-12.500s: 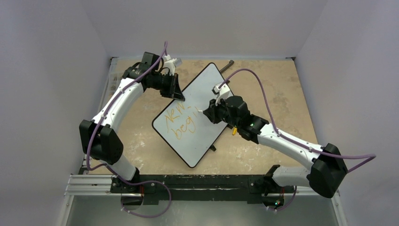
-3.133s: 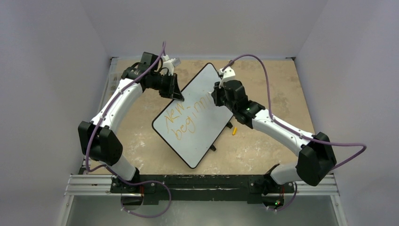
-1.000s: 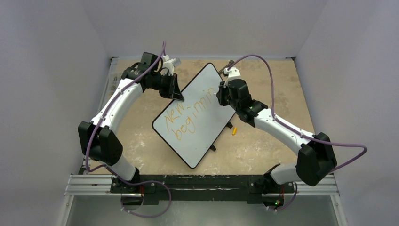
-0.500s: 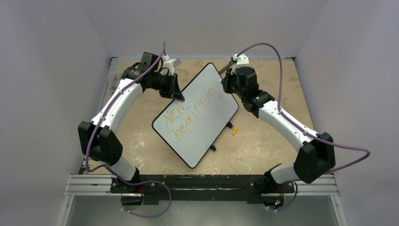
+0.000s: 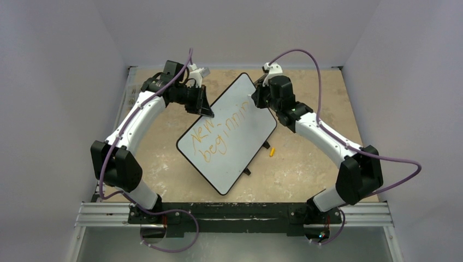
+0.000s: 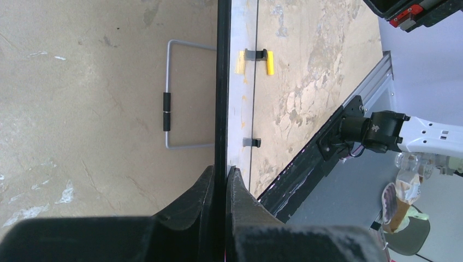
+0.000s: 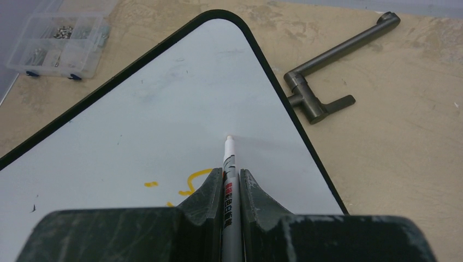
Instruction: Write a sentence on the whiteboard
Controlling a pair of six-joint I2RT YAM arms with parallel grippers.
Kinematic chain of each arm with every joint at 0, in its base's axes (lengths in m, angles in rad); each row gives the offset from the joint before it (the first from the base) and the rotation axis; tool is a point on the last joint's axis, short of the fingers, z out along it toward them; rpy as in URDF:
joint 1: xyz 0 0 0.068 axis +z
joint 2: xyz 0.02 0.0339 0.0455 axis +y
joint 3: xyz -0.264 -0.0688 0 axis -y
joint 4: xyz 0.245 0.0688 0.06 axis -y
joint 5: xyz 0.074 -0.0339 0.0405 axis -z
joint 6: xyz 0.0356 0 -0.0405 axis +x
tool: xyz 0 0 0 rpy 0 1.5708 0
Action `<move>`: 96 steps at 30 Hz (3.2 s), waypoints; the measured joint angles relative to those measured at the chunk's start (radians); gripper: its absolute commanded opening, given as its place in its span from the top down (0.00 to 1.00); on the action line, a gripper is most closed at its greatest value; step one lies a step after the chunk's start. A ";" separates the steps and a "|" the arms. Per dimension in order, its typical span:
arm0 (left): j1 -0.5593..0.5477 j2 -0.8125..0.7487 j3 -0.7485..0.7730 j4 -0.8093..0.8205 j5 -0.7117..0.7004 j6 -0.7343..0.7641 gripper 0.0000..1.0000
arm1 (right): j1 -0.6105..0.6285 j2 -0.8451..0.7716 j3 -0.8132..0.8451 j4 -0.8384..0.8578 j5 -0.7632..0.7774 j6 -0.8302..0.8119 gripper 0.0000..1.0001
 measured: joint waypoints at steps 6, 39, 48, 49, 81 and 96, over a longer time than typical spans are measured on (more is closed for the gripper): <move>0.000 0.000 0.000 -0.002 -0.003 -0.001 1.00 | -0.001 0.004 0.002 0.006 -0.038 -0.003 1.00; 0.000 0.000 0.000 -0.005 -0.004 -0.001 1.00 | -0.006 0.015 0.004 0.005 -0.006 -0.001 1.00; 0.000 0.000 0.000 -0.006 -0.005 -0.002 1.00 | -0.006 0.023 0.017 0.005 -0.018 -0.001 1.00; 0.000 0.000 0.000 -0.006 -0.005 -0.002 1.00 | -0.006 0.023 0.017 0.005 -0.023 -0.001 1.00; 0.000 0.000 0.000 -0.010 -0.013 -0.019 1.00 | -0.009 -0.031 -0.130 0.012 0.006 0.002 1.00; 0.000 0.000 0.000 -0.008 -0.008 -0.016 1.00 | -0.011 -0.100 -0.226 -0.015 -0.023 0.009 1.00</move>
